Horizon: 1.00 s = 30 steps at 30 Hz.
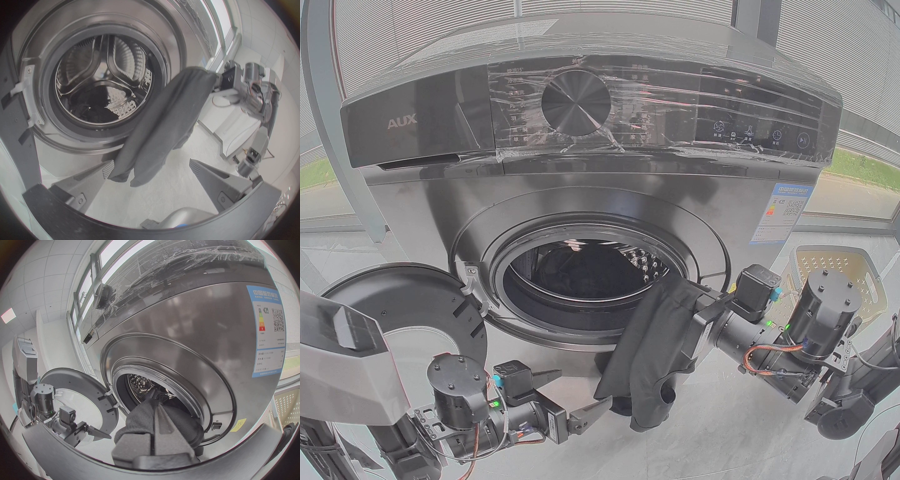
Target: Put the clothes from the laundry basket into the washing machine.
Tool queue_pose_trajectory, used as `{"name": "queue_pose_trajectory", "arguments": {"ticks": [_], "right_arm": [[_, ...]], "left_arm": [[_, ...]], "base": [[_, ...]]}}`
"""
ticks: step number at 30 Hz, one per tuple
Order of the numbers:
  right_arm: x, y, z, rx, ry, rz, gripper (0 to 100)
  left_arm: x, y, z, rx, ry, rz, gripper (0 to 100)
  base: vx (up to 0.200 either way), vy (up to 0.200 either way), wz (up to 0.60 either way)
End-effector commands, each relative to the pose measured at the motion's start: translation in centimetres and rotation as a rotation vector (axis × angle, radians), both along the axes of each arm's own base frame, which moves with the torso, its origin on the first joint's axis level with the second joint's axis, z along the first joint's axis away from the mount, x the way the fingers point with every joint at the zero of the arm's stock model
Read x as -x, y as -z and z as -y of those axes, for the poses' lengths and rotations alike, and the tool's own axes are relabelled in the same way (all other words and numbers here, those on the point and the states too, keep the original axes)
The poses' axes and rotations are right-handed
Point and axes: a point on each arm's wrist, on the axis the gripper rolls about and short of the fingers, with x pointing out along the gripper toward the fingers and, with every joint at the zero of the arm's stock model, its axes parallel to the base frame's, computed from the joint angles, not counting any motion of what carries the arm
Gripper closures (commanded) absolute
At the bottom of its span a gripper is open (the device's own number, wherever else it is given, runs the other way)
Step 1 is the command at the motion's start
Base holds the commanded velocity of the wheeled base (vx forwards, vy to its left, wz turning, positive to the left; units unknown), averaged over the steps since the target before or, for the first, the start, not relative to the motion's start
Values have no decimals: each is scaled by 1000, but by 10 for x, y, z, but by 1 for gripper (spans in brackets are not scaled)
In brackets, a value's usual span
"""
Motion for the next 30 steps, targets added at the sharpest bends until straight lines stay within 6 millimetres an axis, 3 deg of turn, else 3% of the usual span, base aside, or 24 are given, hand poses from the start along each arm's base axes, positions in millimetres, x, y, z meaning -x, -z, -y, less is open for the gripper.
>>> {"name": "queue_pose_trajectory", "arguments": {"ticks": [1,12,19,30], "right_arm": [[-2,-5,-2,-15,10,15,100],[-13,-3,-15,-17,62,-8,100],[-14,-4,-38,-72,74,-69,100],[-19,-13,-45,-115,80,-49,100]], "left_arm": [[2,26,-2,-77,38,-55,0],[2,35,0,-102,77,-80,0],[0,43,1,-137,72,-82,0],[-2,50,0,-188,0,-73,0]], "base": [[0,0,0],[0,0,0],[0,0,0],[0,0,0]]}}
